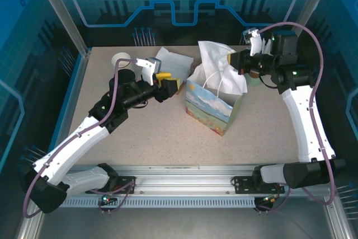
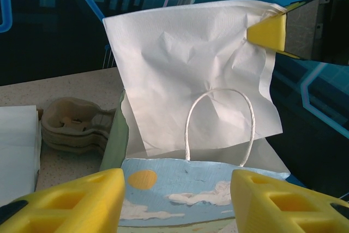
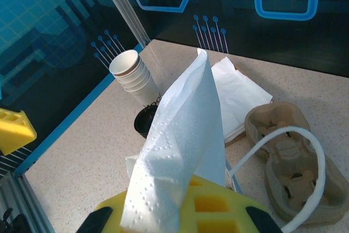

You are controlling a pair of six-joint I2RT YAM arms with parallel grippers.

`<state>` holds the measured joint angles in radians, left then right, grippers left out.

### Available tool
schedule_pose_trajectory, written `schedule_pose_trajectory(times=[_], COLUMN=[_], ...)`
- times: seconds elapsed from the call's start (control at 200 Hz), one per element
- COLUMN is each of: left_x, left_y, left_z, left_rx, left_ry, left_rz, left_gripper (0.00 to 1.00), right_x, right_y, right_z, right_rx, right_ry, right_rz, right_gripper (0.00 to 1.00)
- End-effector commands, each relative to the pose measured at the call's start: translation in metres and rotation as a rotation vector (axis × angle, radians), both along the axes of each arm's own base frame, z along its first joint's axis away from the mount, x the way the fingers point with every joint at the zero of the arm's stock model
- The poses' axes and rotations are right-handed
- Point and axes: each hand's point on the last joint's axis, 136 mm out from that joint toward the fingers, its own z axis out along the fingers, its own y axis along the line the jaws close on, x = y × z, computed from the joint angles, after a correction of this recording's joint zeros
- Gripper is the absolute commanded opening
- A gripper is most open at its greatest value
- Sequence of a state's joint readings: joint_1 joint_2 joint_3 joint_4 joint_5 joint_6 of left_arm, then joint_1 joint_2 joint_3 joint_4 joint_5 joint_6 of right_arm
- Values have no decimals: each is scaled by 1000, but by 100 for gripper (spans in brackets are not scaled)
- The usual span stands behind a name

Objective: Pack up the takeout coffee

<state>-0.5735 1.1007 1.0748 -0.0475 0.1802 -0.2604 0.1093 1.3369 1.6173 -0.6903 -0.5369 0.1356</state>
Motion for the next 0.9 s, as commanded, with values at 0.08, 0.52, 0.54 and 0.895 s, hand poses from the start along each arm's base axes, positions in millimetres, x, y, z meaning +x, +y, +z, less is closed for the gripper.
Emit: schedule_pose_trajectory(times=[0.08, 0.52, 0.54, 0.895], left_x=[1, 1, 1, 0], left_y=[-1, -2, -2, -2], left_z=[-5, -13, -13, -15], left_rx=[18, 18, 18, 23], left_ry=[-9, 6, 5, 8], left_rz=[-3, -6, -7, -7], left_gripper=[55, 55, 55, 56], right_x=[12, 10, 10, -17], right_y=[2, 9, 7, -23], right_z=[17, -28, -30, -40], right_rx=[49, 78, 67, -27], right_ry=[-51, 18, 19, -2], right_rz=[26, 42, 33, -68], right_gripper=[0, 0, 0, 10])
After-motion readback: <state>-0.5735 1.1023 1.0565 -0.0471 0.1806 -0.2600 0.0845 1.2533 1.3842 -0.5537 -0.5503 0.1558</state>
